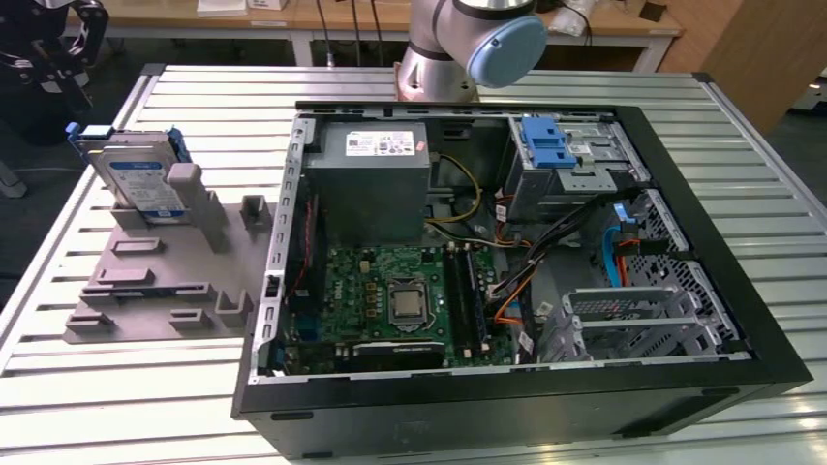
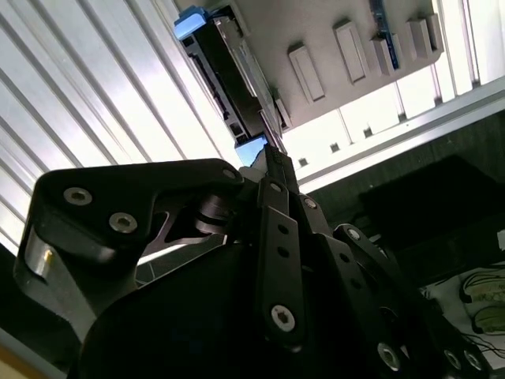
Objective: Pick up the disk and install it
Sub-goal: 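Pick up the disk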
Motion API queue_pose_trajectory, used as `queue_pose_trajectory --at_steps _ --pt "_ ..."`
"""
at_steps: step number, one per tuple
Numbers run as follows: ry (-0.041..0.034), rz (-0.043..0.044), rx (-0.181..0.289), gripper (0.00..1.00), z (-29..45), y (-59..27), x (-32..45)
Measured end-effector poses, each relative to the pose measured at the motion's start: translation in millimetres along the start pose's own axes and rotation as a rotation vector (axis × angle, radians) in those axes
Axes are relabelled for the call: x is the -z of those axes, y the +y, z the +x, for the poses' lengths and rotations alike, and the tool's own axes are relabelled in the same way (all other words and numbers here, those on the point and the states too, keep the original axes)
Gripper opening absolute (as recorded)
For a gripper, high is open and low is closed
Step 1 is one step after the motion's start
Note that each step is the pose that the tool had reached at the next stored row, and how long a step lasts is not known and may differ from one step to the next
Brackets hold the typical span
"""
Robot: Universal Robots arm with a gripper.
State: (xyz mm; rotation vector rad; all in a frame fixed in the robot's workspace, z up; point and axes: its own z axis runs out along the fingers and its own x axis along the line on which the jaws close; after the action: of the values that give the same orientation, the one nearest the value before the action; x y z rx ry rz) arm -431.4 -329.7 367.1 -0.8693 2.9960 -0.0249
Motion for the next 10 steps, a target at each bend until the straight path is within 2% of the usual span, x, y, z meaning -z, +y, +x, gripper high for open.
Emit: queue_pose_trajectory --at_steps 10 --pt "-0.0006 -0.0004 0.024 0.11 0.0 0.0 0.0"
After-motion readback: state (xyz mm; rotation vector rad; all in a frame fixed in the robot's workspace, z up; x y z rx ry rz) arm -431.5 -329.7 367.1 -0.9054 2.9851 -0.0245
